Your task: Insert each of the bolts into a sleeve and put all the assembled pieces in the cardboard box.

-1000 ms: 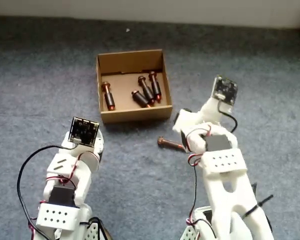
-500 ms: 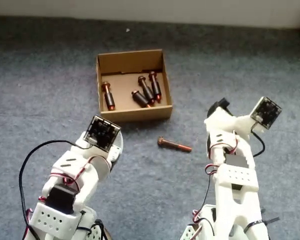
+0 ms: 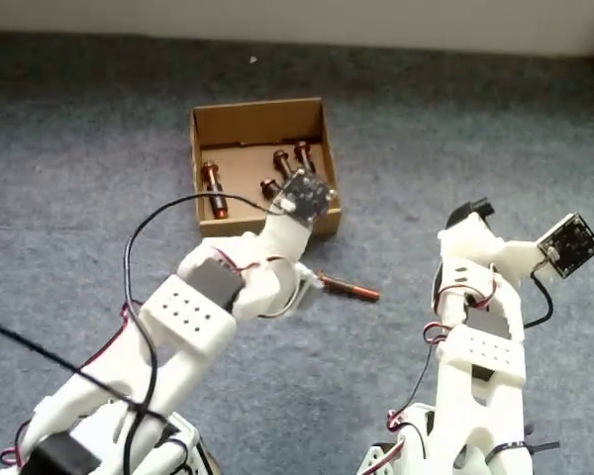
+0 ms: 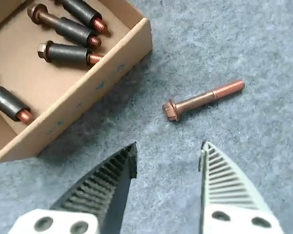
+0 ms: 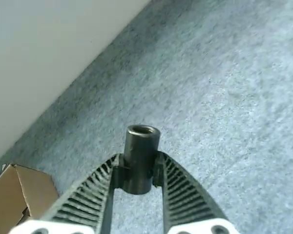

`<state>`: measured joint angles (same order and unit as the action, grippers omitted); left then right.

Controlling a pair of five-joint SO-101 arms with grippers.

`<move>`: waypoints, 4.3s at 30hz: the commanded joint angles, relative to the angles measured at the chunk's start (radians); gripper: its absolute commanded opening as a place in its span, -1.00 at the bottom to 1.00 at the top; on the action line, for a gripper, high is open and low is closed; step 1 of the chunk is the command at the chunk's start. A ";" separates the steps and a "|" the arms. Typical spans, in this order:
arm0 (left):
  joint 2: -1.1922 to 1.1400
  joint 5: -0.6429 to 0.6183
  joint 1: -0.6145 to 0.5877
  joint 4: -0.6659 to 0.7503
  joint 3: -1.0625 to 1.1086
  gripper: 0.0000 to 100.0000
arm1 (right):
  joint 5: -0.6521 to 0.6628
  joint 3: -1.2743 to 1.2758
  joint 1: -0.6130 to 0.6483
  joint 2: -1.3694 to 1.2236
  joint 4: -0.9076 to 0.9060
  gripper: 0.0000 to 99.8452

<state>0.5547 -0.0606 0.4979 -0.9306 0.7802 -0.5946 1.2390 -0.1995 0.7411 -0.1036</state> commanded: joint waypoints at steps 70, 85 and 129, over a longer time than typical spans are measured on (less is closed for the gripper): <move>-1.175 -0.600 0.107 -0.489 -1.130 -0.50 | -0.008 -0.001 -0.024 0.042 0.027 -0.99; -1.175 -0.598 0.053 -0.638 -1.282 -0.50 | -0.008 -0.002 -0.022 0.042 0.027 -0.99; -1.353 -0.690 0.027 -0.506 -1.299 -0.50 | -0.008 -0.001 -0.021 0.042 0.027 -0.99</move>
<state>-0.8032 -0.7419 0.5286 -1.4262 -0.5102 -0.5946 1.2421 -0.2148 0.7411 -0.1036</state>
